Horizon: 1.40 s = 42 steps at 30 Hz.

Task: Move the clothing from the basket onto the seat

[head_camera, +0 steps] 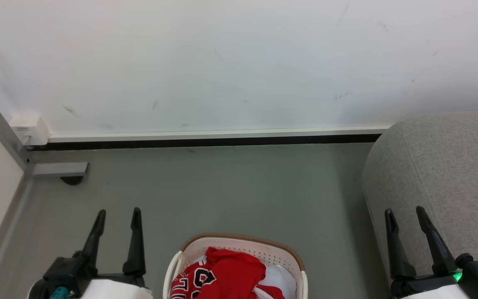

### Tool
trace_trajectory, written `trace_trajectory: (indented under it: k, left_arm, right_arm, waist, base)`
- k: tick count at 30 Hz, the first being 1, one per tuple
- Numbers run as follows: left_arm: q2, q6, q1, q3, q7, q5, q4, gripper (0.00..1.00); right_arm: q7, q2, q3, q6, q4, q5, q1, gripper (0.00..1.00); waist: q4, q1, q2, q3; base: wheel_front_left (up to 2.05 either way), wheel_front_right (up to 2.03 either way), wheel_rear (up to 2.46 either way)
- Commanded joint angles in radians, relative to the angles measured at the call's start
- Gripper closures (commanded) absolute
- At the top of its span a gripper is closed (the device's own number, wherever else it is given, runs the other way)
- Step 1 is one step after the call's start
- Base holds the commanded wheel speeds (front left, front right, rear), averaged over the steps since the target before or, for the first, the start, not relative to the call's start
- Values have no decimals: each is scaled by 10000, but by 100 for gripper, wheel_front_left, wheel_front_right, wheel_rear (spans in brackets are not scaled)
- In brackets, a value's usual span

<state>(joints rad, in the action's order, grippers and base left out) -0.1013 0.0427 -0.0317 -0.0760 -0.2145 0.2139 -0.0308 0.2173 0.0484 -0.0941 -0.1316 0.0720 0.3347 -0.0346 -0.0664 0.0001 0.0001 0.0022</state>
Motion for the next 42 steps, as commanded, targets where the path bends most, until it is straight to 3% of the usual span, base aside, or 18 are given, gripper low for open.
trace_trajectory:
  k: [1,24,42]
  left_arm:
    - [-71,35,82,-21,-123,-257,80,0]
    - [27,-8,226,-114,-516,-1883,99,0]
    - [145,-149,197,123,-504,-1679,-130,0]
  right_arm:
    - [81,24,-34,14,-4,-265,129,0]
    - [493,34,-252,17,-180,-1775,236,0]
    - [470,32,-257,17,-198,-1611,81,0]
  waist:
    - [0,-1,-1,-2]
    - [51,-1,-1,-144]
    - [-89,-1,-1,-120]
  base:
    - [0,0,0]
    - [0,0,0]
    - [0,0,0]
